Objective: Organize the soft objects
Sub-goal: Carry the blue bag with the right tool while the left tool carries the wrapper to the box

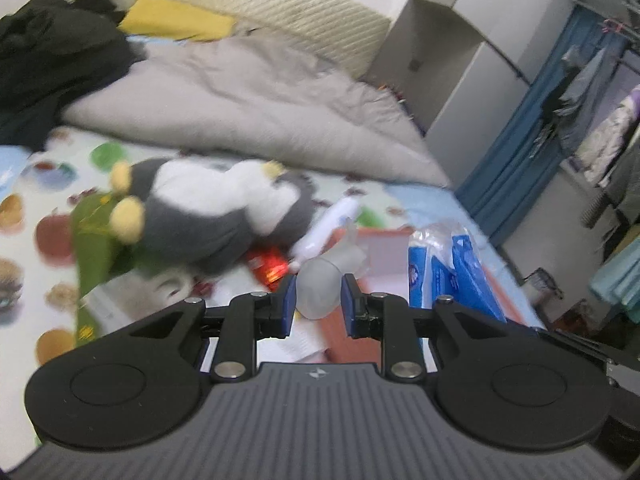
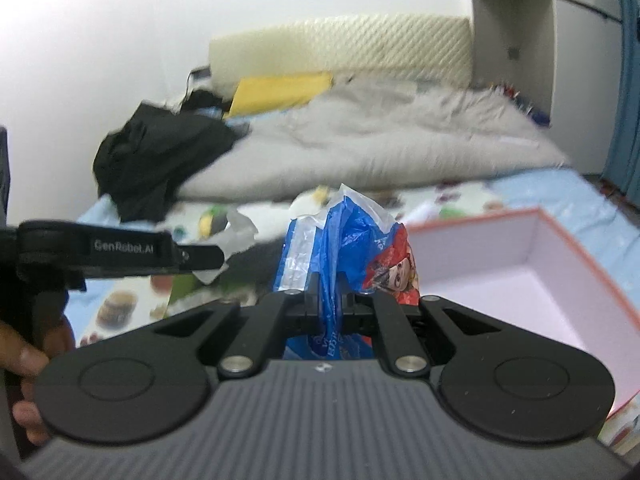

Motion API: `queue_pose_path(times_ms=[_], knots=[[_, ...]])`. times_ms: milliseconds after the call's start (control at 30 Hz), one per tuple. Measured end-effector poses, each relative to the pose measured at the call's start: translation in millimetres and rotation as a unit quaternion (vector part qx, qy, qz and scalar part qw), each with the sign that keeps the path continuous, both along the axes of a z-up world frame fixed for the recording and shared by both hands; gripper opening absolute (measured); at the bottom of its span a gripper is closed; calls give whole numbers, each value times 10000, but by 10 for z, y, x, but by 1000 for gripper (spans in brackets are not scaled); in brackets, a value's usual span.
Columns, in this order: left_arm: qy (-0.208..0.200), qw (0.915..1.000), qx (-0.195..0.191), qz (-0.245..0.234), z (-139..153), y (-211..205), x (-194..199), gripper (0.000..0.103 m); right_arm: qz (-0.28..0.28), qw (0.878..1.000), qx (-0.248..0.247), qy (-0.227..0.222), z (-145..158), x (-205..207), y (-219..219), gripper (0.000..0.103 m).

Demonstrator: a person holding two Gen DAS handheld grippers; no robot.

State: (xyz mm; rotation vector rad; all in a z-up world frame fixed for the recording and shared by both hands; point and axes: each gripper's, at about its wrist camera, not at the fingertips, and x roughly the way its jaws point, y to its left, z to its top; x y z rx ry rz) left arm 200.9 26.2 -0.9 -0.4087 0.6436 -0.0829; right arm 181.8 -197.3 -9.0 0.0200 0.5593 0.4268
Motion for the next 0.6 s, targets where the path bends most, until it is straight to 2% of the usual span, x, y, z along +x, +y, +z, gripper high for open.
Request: queue_pose_path(times_ms=[200, 333, 467, 600], knots=[[-274, 9990, -25, -339, 341, -388, 239, 28, -316, 9986, 16, -433, 371, 123, -340, 9], [-322, 9980, -93, -540, 461, -651, 440, 28, -556, 9970, 28, -541, 529, 223, -600, 9], [-195, 9968, -59, -768, 464, -942, 677, 28, -768, 9961, -61, -436, 562, 399, -853, 9], [81, 9954, -9, -956, 306, -1197, 917, 28, -999, 9948, -152, -123, 426, 582, -1107, 9]])
